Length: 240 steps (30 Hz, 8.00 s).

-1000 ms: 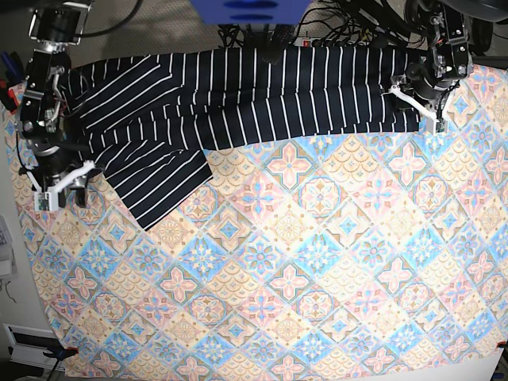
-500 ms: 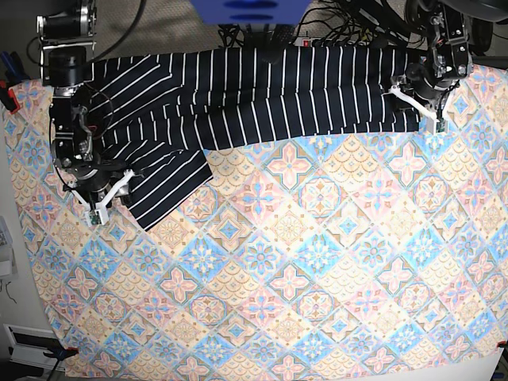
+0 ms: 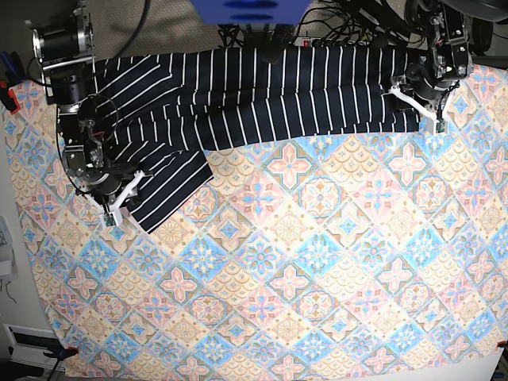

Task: Fold the T-shirt properly
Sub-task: 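Grasp the hanging sleeve with the right gripper and fold it onto the shirt, then press and adjust the folded shirt edges with both grippers, then grasp the shirt strip's end with the left gripper and lift it, then fold the strip end with the left gripper toward the right gripper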

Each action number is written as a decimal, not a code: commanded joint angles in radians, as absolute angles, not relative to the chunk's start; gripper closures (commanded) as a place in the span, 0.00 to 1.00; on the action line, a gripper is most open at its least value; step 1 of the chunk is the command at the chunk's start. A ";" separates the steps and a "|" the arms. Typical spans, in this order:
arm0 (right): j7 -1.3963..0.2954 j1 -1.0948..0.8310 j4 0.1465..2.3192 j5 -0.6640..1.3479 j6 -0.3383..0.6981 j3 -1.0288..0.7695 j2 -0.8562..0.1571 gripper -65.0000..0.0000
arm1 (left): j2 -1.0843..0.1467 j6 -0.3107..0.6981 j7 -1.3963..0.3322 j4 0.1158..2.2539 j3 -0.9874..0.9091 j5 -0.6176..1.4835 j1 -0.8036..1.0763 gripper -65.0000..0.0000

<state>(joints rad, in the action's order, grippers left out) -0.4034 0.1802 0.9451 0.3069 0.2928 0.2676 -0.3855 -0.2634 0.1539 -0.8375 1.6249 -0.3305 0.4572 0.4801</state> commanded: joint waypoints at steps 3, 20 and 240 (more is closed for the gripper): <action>-0.432 0.185 0.974 0.302 0.295 0.265 -0.395 0.99 | -0.274 0.154 -0.837 1.635 -0.334 0.464 0.484 0.55; -0.550 -0.288 1.650 0.305 0.295 -0.139 -0.430 1.00 | -0.274 0.154 -0.837 1.632 -0.334 0.464 0.470 0.55; -0.621 -0.559 1.885 0.305 0.295 -0.282 -0.259 0.72 | -0.315 0.361 -1.109 1.856 -0.208 0.952 0.463 0.21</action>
<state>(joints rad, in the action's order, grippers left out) -0.6411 -0.5591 1.8671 0.2951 0.2951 -0.2733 -0.2485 -0.3084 0.3557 -1.1183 1.8370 -0.2058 0.9352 0.4641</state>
